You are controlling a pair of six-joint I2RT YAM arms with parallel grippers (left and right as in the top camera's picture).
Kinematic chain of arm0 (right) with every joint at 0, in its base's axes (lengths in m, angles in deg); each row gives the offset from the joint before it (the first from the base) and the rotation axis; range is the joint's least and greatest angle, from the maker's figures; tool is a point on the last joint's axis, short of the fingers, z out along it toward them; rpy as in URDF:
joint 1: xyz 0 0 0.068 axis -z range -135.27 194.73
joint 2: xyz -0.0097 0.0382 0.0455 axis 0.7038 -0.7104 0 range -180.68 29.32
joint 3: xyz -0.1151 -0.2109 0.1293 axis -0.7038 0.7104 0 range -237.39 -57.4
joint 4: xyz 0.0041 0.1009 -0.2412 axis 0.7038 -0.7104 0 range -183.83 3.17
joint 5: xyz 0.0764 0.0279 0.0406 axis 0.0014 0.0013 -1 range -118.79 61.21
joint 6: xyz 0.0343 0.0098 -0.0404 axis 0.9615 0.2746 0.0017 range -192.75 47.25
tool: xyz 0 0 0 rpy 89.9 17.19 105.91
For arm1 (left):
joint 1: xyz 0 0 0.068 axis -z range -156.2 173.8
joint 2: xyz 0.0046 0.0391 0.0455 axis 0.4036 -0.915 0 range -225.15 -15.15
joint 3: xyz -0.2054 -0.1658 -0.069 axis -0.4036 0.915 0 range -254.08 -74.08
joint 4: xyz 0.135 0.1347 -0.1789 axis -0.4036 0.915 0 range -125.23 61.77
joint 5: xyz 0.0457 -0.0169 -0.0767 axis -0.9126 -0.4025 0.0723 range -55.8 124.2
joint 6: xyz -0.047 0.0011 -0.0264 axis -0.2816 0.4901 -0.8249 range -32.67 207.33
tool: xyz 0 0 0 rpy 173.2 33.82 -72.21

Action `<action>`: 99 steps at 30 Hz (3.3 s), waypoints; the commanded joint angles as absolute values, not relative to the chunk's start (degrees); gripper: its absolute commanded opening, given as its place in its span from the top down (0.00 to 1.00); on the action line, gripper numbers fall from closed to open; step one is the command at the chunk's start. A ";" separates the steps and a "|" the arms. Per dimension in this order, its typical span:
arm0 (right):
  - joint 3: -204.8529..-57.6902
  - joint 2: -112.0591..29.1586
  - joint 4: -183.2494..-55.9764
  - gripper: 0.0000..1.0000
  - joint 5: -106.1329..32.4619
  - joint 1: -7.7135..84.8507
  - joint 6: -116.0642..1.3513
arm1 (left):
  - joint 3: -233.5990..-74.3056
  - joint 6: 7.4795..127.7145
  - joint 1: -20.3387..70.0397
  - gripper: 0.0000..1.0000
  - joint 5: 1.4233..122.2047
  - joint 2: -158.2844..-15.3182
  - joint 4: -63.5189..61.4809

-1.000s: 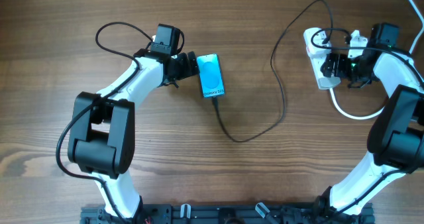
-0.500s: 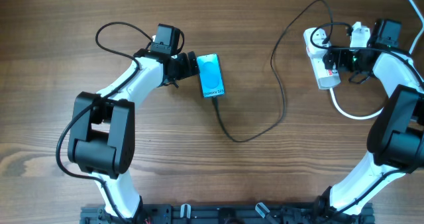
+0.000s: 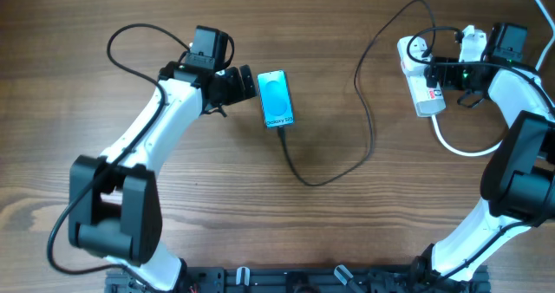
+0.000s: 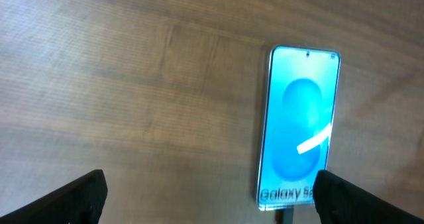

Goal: Plug charger to phone and switch on socket

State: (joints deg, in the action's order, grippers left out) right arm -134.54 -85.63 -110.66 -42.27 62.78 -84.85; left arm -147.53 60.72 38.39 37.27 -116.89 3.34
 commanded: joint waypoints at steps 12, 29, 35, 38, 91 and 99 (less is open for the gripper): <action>-134.67 -85.55 -109.74 0.00 -43.01 62.49 -85.18 | -147.35 59.65 38.19 0.00 39.69 -111.18 16.00; -134.67 -85.55 -109.74 0.00 -43.01 62.43 -85.18 | -147.35 59.67 37.95 0.00 39.50 -111.49 16.00; -134.67 -85.55 -109.72 0.00 -43.01 62.43 -85.20 | -147.35 59.70 39.66 0.00 39.48 -110.72 16.00; -134.67 -85.55 -109.74 0.00 -43.01 62.43 -85.20 | -147.35 59.67 42.48 0.00 39.48 -107.71 16.02; -134.67 -85.55 -109.72 0.00 -43.01 62.38 -85.20 | -146.21 60.05 33.23 0.00 38.62 -71.38 23.38; -134.67 -85.55 -109.74 0.00 -43.01 62.38 -85.20 | -120.27 55.17 33.21 0.00 40.37 -64.19 18.25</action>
